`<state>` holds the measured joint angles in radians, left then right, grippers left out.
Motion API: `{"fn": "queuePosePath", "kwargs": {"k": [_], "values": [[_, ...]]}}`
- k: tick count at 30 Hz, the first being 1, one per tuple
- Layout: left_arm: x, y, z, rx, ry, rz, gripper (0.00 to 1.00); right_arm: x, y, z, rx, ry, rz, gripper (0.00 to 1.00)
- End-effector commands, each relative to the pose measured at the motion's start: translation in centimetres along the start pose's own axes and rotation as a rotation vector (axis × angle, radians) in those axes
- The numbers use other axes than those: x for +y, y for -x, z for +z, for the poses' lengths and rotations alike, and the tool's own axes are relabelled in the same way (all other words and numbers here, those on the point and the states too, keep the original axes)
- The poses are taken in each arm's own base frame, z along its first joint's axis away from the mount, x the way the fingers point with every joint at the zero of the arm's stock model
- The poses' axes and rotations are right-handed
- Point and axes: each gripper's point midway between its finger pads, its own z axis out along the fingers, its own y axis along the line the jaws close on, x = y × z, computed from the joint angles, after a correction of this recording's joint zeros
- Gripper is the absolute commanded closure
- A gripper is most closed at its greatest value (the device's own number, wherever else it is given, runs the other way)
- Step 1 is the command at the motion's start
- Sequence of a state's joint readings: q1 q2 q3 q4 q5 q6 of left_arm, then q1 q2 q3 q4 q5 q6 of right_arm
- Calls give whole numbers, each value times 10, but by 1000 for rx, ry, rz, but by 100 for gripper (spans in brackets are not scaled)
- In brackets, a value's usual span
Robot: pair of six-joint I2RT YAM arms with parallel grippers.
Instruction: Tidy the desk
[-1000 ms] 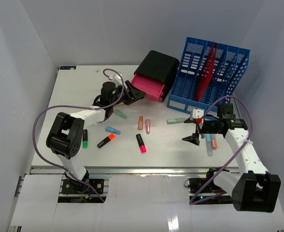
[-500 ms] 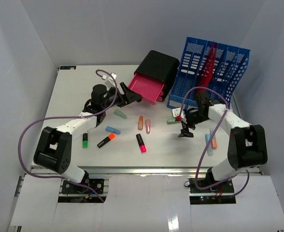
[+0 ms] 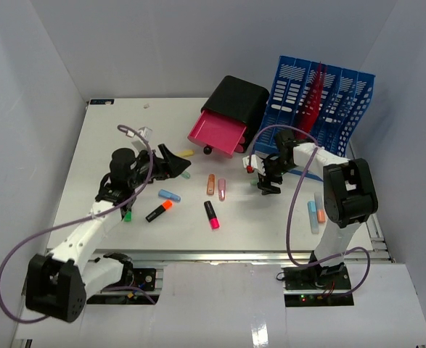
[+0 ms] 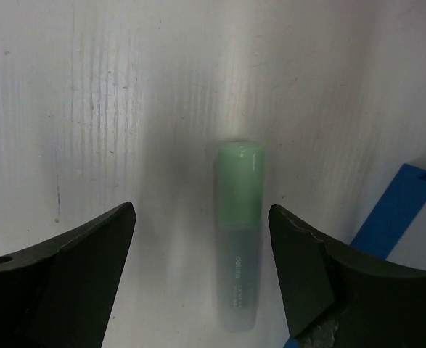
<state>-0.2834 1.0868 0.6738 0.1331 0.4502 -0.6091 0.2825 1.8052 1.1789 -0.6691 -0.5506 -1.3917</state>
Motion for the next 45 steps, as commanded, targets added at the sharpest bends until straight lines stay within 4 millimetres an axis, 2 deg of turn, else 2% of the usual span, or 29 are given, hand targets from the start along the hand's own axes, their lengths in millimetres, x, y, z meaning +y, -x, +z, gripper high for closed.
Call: {"fn": "queuePosePath", "kwargs": {"k": [1, 8, 10, 14, 16, 18, 21, 22, 24, 27, 32, 35, 37, 38, 42, 45], "values": [[9, -9, -36, -11, 81, 48, 11, -18, -12, 4, 69, -34, 35, 24], [2, -18, -71, -34, 112, 29, 11, -16, -26, 11, 115, -16, 63, 38], [3, -25, -77, -29, 121, -8, 11, -8, -28, 11, 119, -4, 65, 53], [3, -29, -86, -47, 138, -60, 11, 8, -22, 5, 100, 3, 56, 77], [6, -33, -87, -47, 154, -90, 11, 10, -5, -7, 55, -12, 53, 83], [11, -38, -88, -41, 178, -117, 11, 13, 23, -24, -2, -19, 61, 92], [22, -52, -87, -16, 212, -172, 11, 9, 76, -54, -63, -64, 66, 92], [25, -56, -86, -7, 220, -189, 11, 4, 90, -60, -73, -91, 72, 92], [31, -64, -85, 3, 240, -230, 11, -12, 138, -75, -112, -172, 68, 92], [38, -70, -86, 4, 274, -279, 11, -44, 183, -88, -168, -279, 124, 92], [48, -71, -93, -13, 358, -338, 11, -108, 244, -99, -237, -479, 173, 92], [53, -74, -99, -7, 410, -364, 12, -141, 253, -86, -217, -589, 245, 92], [56, -73, -104, -12, 444, -374, 12, -165, 243, -69, -182, -648, 323, 92], [56, -72, -105, -13, 454, -375, 12, -173, 240, -68, -174, -676, 349, 92], [58, -69, -111, -28, 481, -359, 13, -192, 231, -67, -162, -777, 374, 92], [59, -66, -109, -27, 487, -345, 13, -199, 229, -64, -156, -797, 358, 84]]}}
